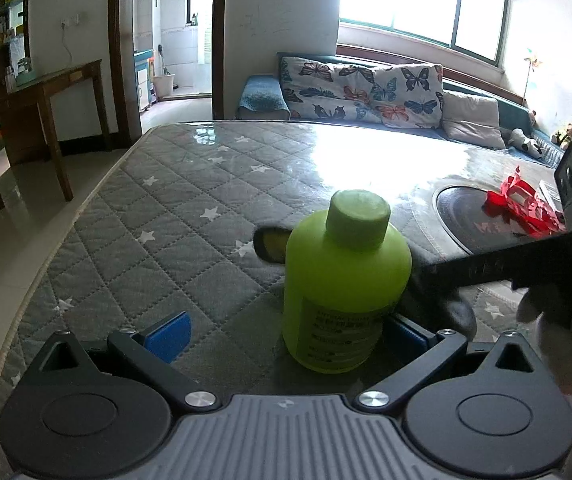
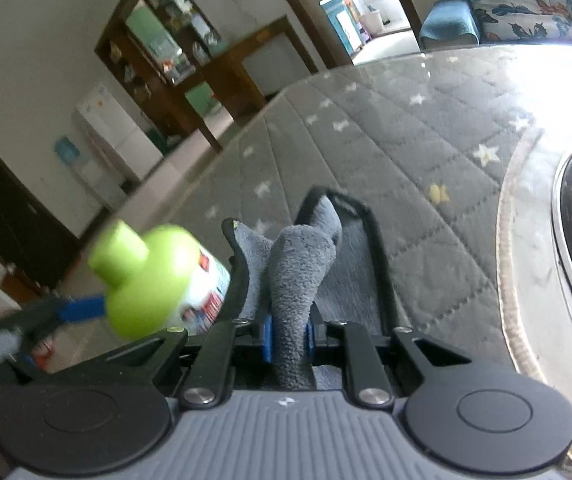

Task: Clean container
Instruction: 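Wipe the towel over the green bottle's cap with the right gripper, then rub the towel around the bottle's shoulder with the right gripper, then wipe the towel down the bottle's side with the right gripper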

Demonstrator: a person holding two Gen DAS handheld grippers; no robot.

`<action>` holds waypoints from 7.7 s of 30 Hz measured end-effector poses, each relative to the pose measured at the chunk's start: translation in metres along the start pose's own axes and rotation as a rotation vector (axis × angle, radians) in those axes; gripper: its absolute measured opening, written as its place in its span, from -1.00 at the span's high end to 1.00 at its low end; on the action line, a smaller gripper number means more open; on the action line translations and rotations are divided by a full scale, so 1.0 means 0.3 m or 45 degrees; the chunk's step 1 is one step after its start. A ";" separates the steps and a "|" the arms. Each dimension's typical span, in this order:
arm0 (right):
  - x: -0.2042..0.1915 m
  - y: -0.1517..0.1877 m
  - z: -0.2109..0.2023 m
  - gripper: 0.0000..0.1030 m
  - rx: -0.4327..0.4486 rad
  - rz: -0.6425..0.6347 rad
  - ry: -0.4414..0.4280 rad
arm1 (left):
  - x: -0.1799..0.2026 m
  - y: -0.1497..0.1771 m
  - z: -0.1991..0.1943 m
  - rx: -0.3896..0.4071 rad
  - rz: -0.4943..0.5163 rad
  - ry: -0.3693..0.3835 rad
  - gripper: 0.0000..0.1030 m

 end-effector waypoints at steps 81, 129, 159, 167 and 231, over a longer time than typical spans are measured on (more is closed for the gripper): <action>-0.109 -0.005 0.049 0.70 -0.044 0.050 -0.106 | -0.032 0.042 -0.031 -0.017 0.057 0.053 -0.39; -0.266 -0.086 0.009 0.69 0.024 0.090 -0.385 | -0.041 0.030 -0.064 0.045 0.109 0.116 -0.37; -0.070 0.151 -0.101 0.71 -0.072 0.061 -0.086 | -0.031 0.027 -0.052 0.086 0.043 0.008 -0.38; 0.081 0.163 -0.201 0.71 0.021 0.201 -0.025 | 0.100 -0.008 -0.012 0.098 0.180 0.237 -0.38; -0.230 0.001 -0.176 0.70 0.078 -0.033 -0.270 | 0.094 0.046 -0.164 0.144 0.268 0.247 -0.34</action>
Point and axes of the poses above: each gripper's, at about its wrist camera, not at the fingertips, and z roughly the way its jaws point, x to its right, y to its underside, the point moved 10 cm from there along z, roughly the way its jaws point, and after that the axes turned 5 degrees about -x, right-handed, at the moved point
